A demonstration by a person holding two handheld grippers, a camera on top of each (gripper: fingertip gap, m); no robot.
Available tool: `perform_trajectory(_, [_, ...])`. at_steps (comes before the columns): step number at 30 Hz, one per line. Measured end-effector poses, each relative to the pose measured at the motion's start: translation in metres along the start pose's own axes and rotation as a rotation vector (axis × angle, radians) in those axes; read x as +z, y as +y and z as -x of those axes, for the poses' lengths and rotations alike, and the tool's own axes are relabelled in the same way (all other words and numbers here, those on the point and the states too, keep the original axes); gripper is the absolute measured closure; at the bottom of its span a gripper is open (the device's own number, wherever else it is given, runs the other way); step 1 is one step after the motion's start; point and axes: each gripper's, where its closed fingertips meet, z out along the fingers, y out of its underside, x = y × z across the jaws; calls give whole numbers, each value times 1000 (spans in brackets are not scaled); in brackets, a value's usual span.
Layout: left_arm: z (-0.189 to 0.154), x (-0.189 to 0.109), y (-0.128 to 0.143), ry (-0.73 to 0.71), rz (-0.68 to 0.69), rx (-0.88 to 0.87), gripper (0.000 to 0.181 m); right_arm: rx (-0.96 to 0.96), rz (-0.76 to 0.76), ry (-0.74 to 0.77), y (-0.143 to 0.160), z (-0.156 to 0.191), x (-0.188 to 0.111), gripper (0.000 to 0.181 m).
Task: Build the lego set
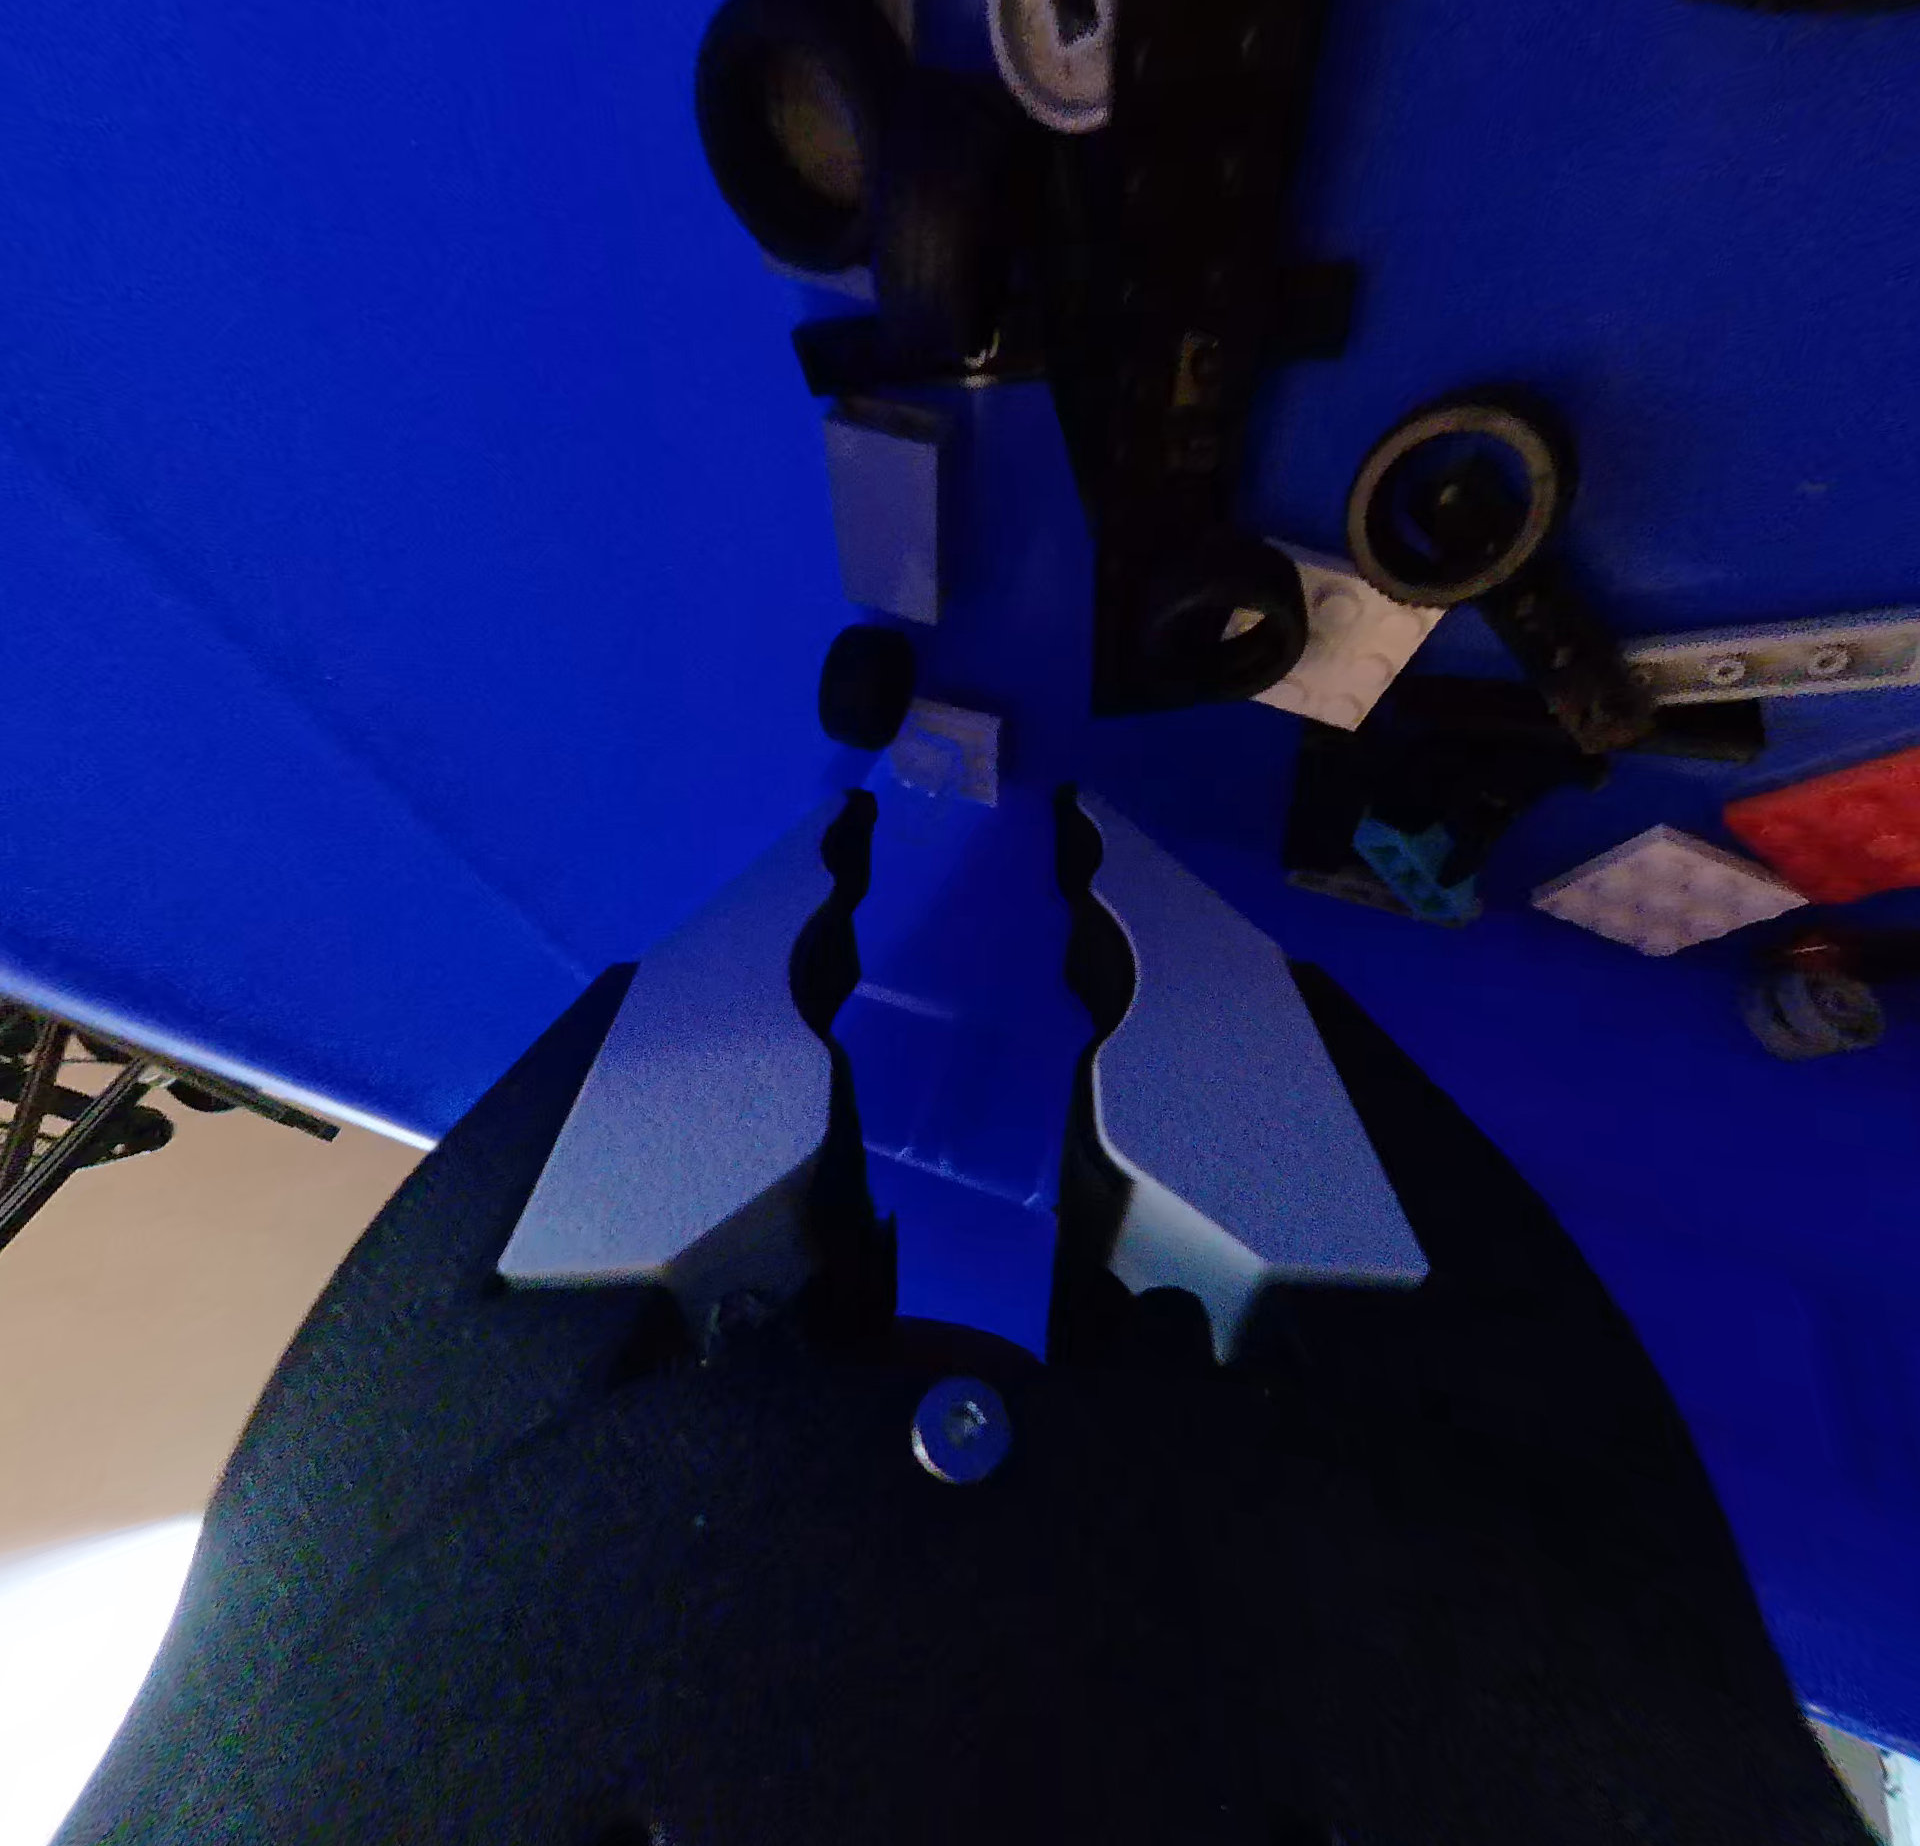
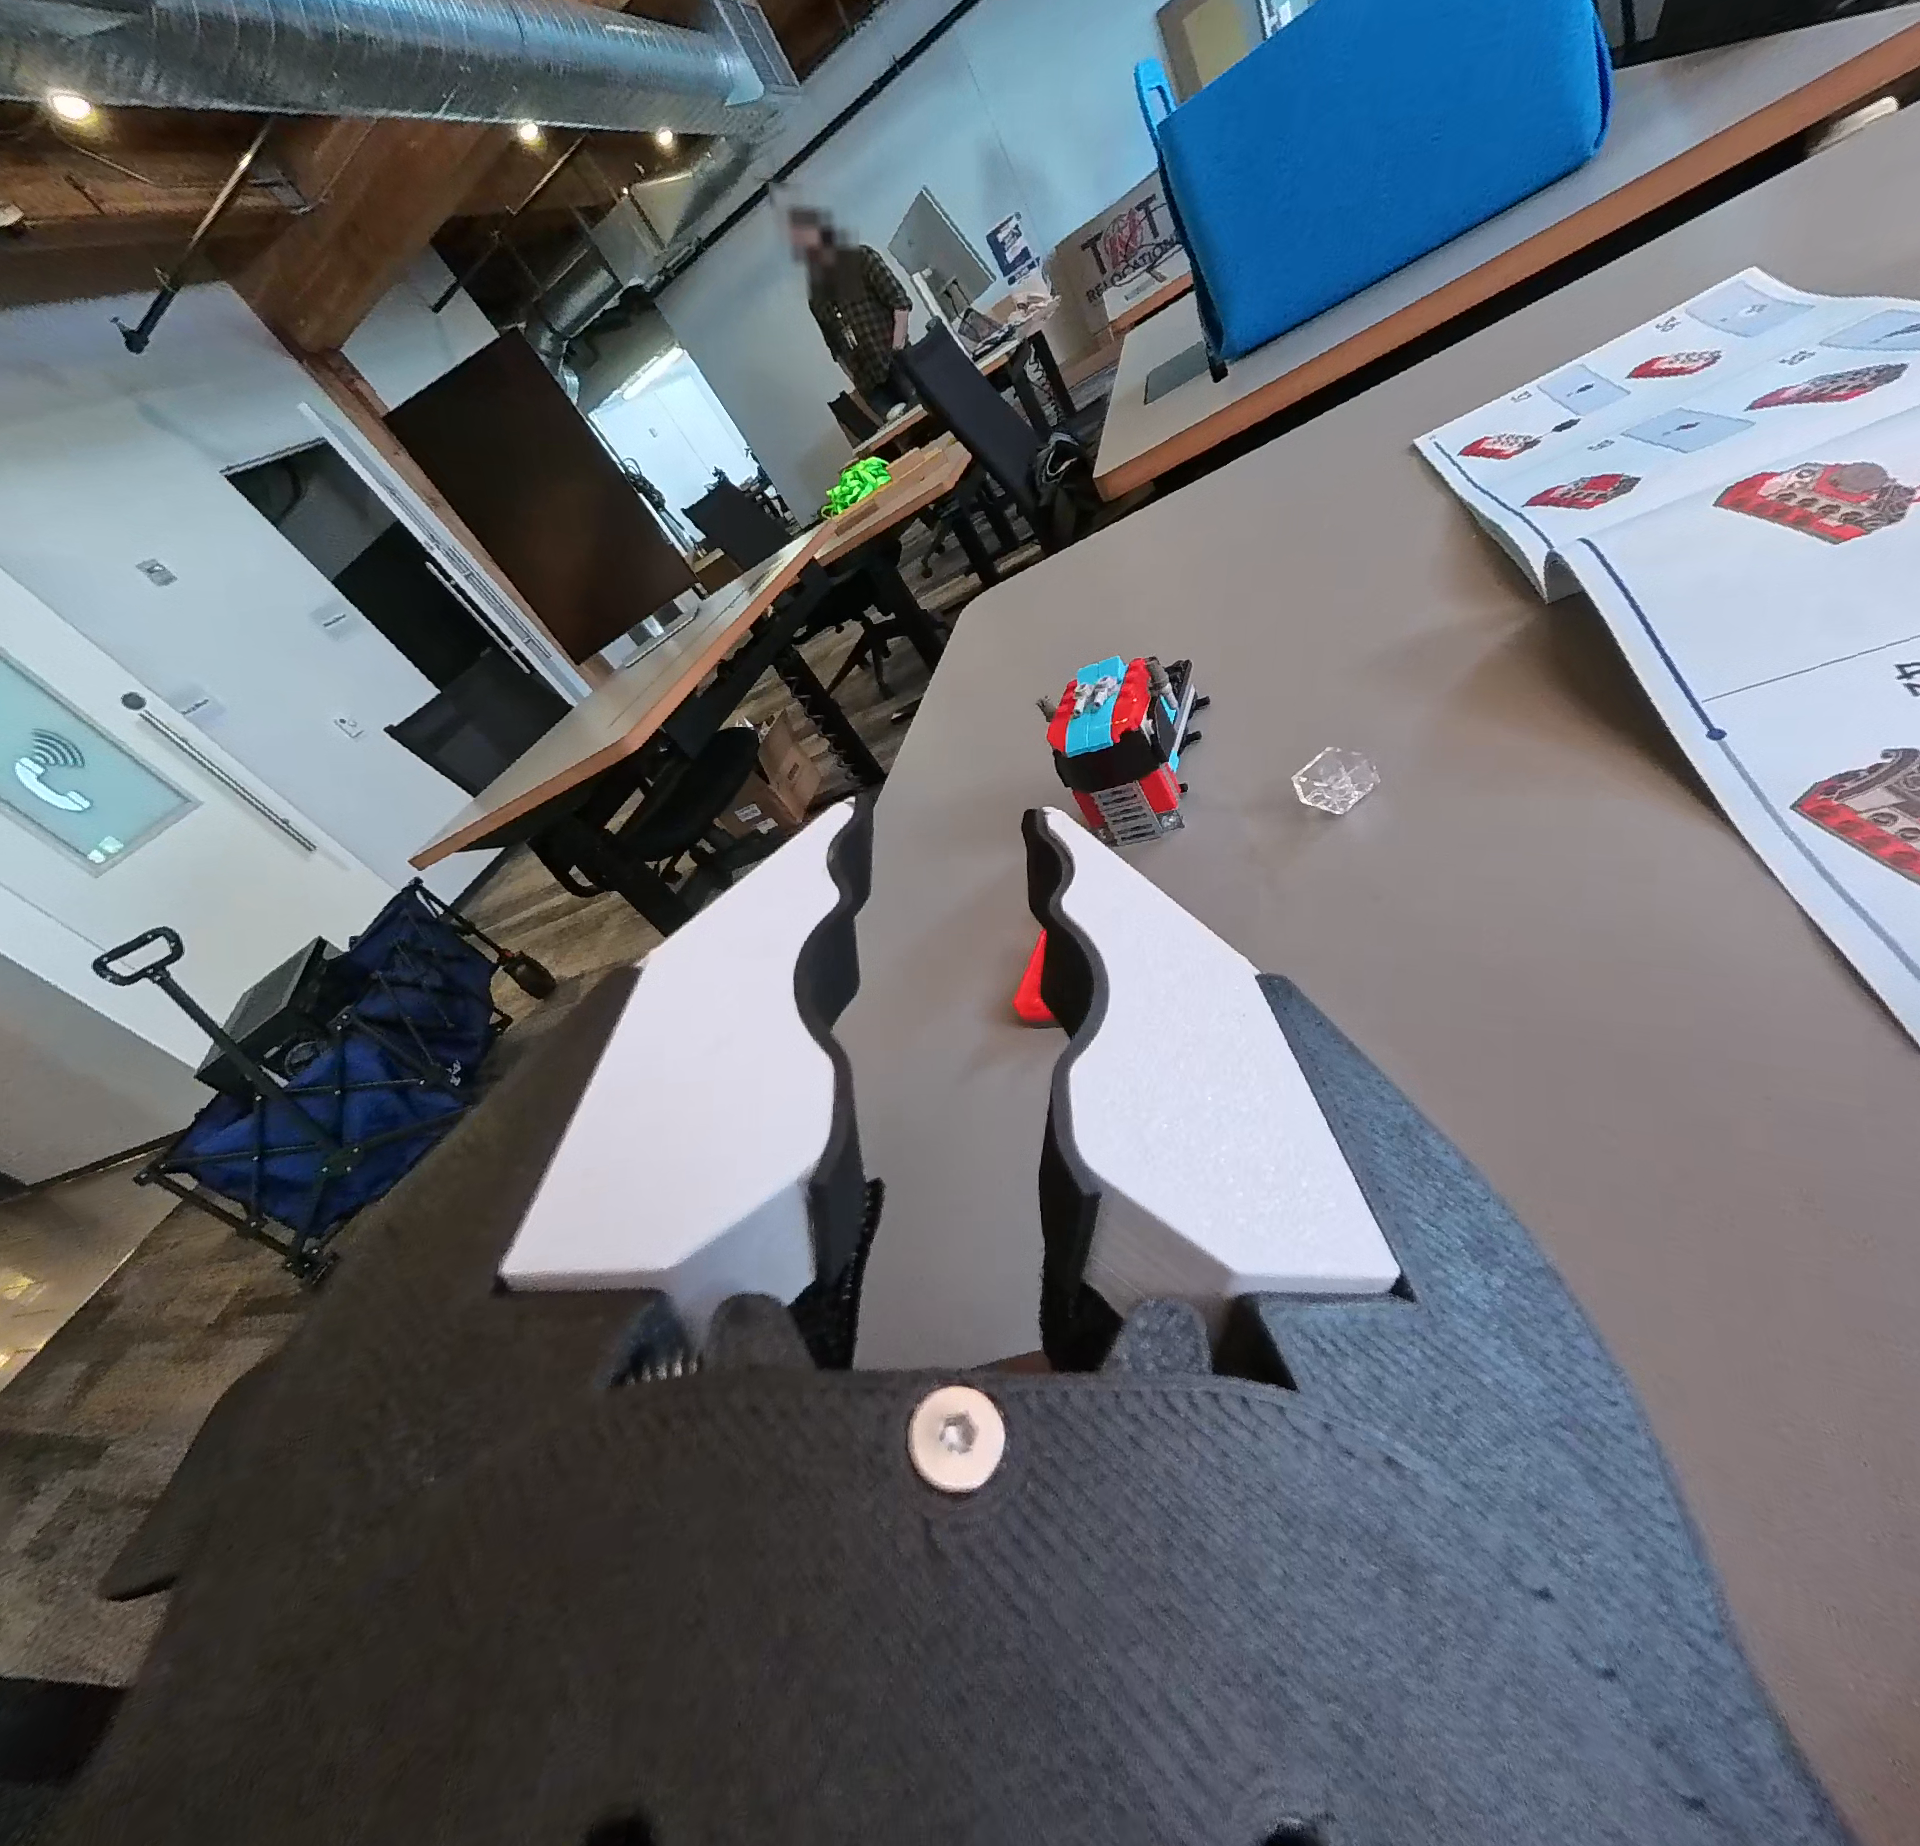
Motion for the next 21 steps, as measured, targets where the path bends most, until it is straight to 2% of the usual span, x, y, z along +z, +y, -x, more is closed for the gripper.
perform_trajectory(7, [-5,5,0,34,26,15,151,1,3,-5,0,0,0,152])
perform_trajectory(13, [-7,6,2,35,46,14,163,-3,8,-6,1,1,0,152])
perform_trajectory(18, [-4,-2,8,10,65,-1,169,-4,7,-8,1,1,0,152])
perform_trajectory(21, [-3,-15,12,-1,27,-63,169,-5,8,-8,1,2,0,152])
